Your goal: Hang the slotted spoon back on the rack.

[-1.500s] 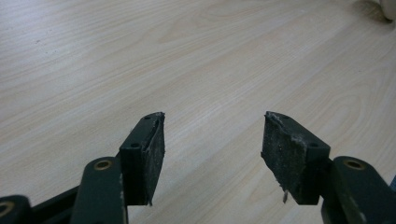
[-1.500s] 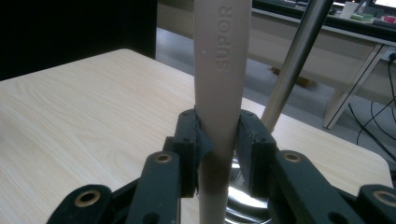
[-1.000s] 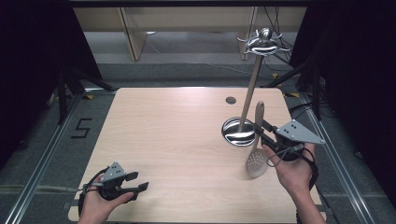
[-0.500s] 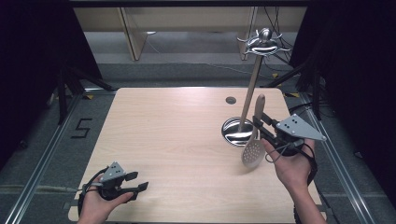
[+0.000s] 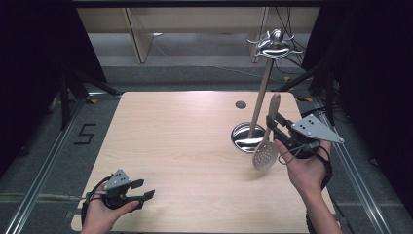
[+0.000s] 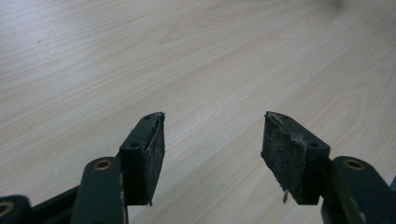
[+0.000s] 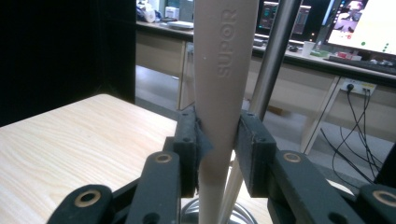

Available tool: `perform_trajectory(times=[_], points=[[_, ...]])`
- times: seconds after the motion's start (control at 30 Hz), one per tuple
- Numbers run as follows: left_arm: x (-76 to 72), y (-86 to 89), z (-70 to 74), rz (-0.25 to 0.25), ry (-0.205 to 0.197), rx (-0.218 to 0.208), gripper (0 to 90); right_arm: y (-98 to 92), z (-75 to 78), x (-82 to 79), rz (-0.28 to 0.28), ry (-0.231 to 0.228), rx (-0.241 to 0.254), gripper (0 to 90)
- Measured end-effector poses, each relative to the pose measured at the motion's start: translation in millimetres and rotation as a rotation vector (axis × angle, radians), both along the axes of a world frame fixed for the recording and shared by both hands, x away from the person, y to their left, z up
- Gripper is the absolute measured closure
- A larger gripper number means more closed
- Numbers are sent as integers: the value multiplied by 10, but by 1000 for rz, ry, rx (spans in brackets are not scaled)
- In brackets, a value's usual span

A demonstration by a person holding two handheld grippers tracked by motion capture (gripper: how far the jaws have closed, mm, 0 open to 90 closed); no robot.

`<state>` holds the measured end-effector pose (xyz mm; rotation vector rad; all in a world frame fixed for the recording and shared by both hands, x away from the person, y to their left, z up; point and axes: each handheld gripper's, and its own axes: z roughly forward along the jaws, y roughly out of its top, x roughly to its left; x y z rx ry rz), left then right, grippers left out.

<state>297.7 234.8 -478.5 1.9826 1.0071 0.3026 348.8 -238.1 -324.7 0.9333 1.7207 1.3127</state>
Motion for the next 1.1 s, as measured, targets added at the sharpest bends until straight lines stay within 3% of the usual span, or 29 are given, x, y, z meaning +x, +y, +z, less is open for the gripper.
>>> perform_trajectory(times=[0.1,0.13,0.17,0.27,0.47,0.5,0.67,0.83,1.07,1.1], points=[[-1,-4,-1,3,-1,-7,386,9,17,-9,-13,21,24,718],[-2,-5,-3,6,-5,-9,386,-9,25,16,-8,-7,3,718],[-1,-4,-2,6,-5,-9,386,3,29,6,-10,16,20,718],[-2,-2,1,3,-1,-8,386,2,45,18,-16,21,33,718],[1,1,0,-1,0,-1,386,-14,76,49,-27,2,27,718],[1,1,0,0,0,-1,386,2,80,39,-35,24,56,718],[-2,-5,-3,6,-4,-10,387,-18,124,70,-40,-3,37,718],[-2,-3,-3,6,-5,-11,386,-5,152,84,-43,6,57,718],[-2,-2,2,2,-1,-9,386,-18,192,124,-52,-12,42,717],[-2,-2,2,2,-1,-9,386,-6,198,119,-57,7,61,717]])
